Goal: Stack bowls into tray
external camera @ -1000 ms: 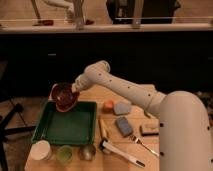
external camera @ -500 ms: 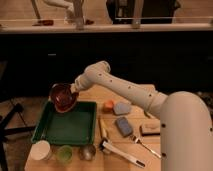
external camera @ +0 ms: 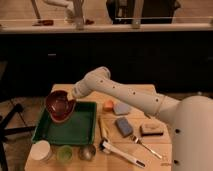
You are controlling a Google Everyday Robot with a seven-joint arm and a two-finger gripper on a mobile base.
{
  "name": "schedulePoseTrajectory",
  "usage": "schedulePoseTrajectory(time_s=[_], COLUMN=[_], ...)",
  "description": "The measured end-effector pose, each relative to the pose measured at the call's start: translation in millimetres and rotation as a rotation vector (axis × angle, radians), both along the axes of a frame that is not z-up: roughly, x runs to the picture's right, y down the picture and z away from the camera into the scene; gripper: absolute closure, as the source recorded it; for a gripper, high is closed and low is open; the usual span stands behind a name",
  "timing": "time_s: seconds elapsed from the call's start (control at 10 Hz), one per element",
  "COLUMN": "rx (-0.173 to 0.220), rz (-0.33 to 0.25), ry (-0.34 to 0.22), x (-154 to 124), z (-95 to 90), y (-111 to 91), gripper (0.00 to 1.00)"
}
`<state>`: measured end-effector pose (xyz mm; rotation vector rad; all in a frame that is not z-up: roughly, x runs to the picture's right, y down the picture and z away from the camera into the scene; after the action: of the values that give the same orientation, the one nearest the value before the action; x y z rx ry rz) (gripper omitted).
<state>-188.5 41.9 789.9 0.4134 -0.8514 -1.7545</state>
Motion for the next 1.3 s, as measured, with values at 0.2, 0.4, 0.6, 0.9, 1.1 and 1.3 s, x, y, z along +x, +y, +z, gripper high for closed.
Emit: schedulePoseTrajectory(time_s=[0.2, 0.4, 0.6, 0.9, 1.1, 1.3], rx=[-0.017, -0.037, -0.061, -0.094, -0.109, -0.124], rz=[-0.003, 0.004, 0.013, 0.027, 0.037, 0.047], ry=[-0.023, -0.035, -0.042, -0.032, -0.02, -0.007], x=[0.0, 0.9, 2.5, 9.3, 15.9, 22.7], z=[-6.3, -6.2, -4.7, 3.9, 9.2, 14.5], y=[19.9, 33.1, 46.2, 60.5, 64.6, 67.2], gripper=[1.0, 1.0, 1.0, 1.0, 1.0, 1.0])
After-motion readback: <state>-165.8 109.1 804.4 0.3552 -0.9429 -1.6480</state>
